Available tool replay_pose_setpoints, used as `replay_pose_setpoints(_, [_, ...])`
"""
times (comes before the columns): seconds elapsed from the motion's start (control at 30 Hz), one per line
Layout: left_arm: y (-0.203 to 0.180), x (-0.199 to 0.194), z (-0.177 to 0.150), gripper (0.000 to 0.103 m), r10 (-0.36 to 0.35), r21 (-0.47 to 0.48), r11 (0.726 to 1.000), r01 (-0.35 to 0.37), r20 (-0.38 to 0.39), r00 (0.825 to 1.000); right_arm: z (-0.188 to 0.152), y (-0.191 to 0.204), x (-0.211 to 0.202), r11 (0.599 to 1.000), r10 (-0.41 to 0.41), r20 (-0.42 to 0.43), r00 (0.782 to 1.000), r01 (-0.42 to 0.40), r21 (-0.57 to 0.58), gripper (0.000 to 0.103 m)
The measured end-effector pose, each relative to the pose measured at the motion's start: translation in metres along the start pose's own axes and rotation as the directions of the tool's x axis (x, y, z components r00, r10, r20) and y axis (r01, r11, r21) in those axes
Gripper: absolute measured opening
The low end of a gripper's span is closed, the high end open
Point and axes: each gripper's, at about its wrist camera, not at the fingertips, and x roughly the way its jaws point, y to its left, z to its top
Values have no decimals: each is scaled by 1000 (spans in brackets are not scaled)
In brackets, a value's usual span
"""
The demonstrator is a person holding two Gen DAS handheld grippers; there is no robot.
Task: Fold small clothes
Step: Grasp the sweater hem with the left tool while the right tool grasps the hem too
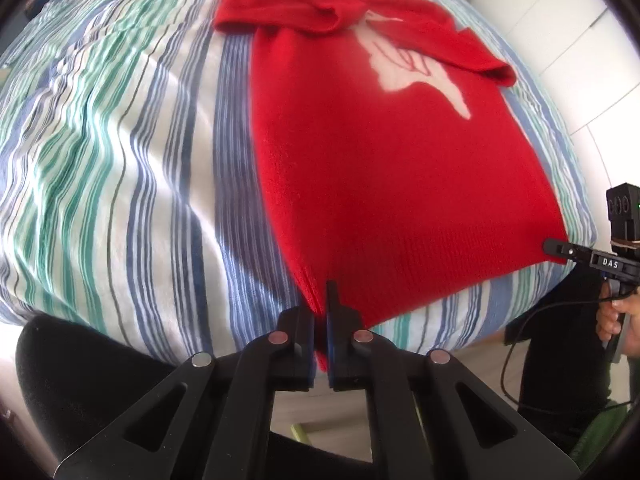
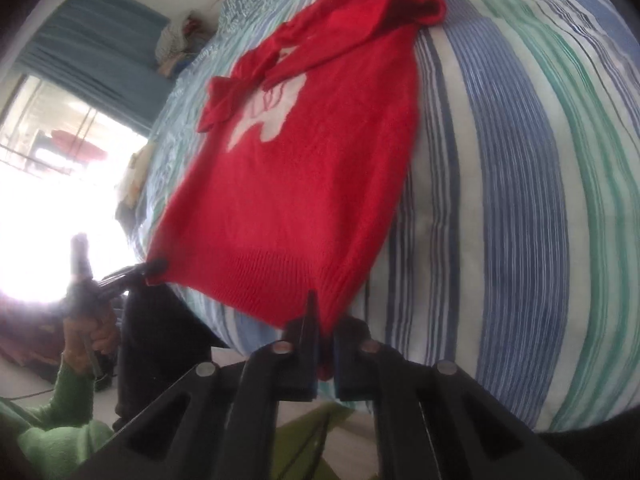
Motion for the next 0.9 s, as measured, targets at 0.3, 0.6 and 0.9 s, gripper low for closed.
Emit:
replay_pose_setpoints(0.3, [-3, 32, -3, 2, 122, 3, 993, -122, -45, 991, -23, -14, 26, 982, -174, -39, 984, 176, 70, 3])
replay_pose_setpoints(0.6, [11, 52, 9, 2, 94, -79, 992, -98, -57, 994, -24, -21, 43, 974, -220, -19, 975, 220, 50, 2])
replay_pose_setpoints(0.9, [6, 43, 1, 8, 101, -132, 985, -108, -60, 993, -28, -10, 45, 970, -240, 8, 971, 240, 30, 2])
